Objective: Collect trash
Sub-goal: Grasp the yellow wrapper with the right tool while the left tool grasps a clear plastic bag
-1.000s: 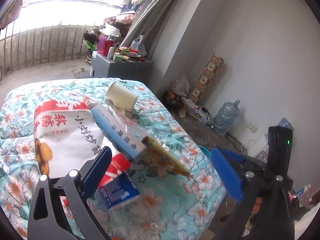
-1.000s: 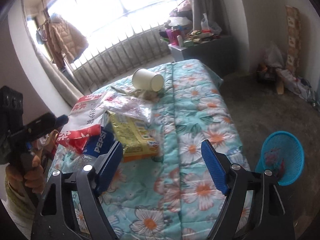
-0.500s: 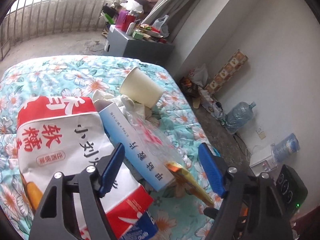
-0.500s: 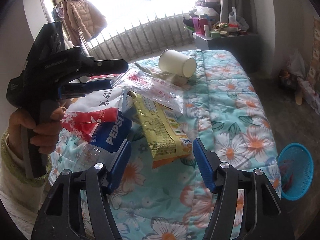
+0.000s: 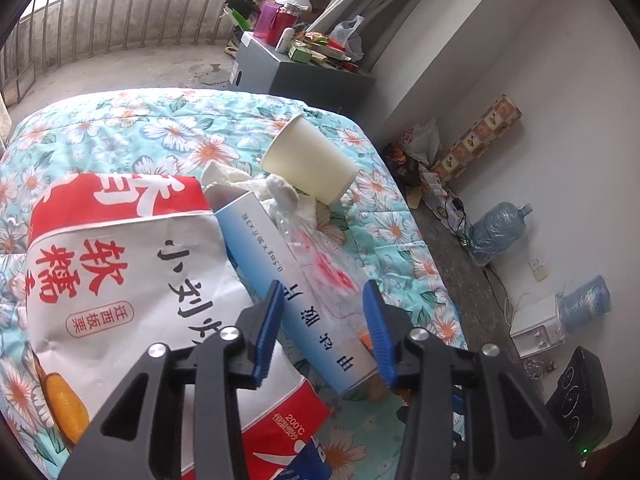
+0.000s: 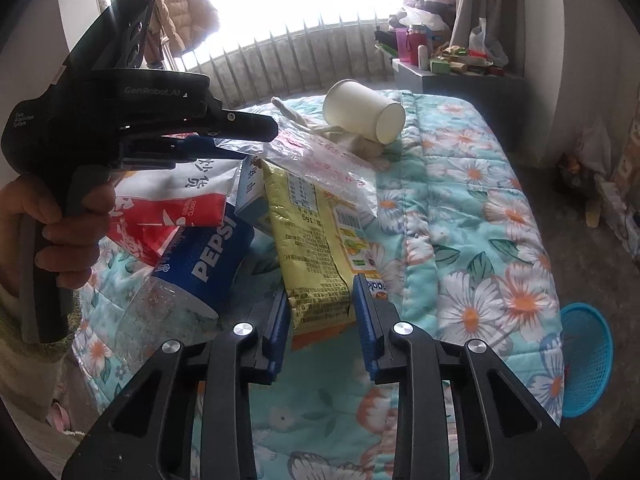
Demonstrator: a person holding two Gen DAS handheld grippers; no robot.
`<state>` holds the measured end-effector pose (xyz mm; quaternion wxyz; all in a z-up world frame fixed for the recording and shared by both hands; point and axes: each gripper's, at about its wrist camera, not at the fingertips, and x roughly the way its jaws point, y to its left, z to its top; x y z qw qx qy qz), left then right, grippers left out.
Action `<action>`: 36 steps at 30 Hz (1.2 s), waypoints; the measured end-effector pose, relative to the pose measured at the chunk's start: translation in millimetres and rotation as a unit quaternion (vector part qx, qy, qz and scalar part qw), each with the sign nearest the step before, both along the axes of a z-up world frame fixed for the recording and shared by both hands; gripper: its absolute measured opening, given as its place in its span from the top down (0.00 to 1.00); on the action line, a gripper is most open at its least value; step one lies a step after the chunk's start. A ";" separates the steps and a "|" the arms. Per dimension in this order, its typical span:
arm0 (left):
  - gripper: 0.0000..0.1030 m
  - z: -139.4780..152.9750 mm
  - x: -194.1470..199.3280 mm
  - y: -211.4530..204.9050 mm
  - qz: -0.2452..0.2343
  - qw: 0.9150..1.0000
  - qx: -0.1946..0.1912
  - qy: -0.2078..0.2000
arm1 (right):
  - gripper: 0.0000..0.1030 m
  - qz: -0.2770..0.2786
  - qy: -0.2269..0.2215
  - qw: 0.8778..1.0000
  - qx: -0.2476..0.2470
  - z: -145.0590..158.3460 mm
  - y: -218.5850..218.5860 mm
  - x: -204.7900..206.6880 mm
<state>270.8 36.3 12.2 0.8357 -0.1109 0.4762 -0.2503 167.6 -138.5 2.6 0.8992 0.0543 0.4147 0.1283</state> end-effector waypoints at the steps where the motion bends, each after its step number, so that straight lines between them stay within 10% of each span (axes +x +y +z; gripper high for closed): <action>1: 0.67 -0.1 -0.8 1.1 0.001 1.000 -0.001 0.001 | 0.77 0.001 -0.001 1.000 -0.003 -0.2 0.1 -0.3; 16: 0.85 19.3 -15.6 20.3 0.018 0.998 -0.054 -0.018 | 0.97 -0.020 -0.005 1.000 -0.019 7.8 -8.3 -16.0; 36: 0.93 51.7 -45.1 18.0 0.000 0.994 -0.081 -0.075 | 0.99 -0.096 -0.004 0.995 0.029 19.0 -53.5 -39.6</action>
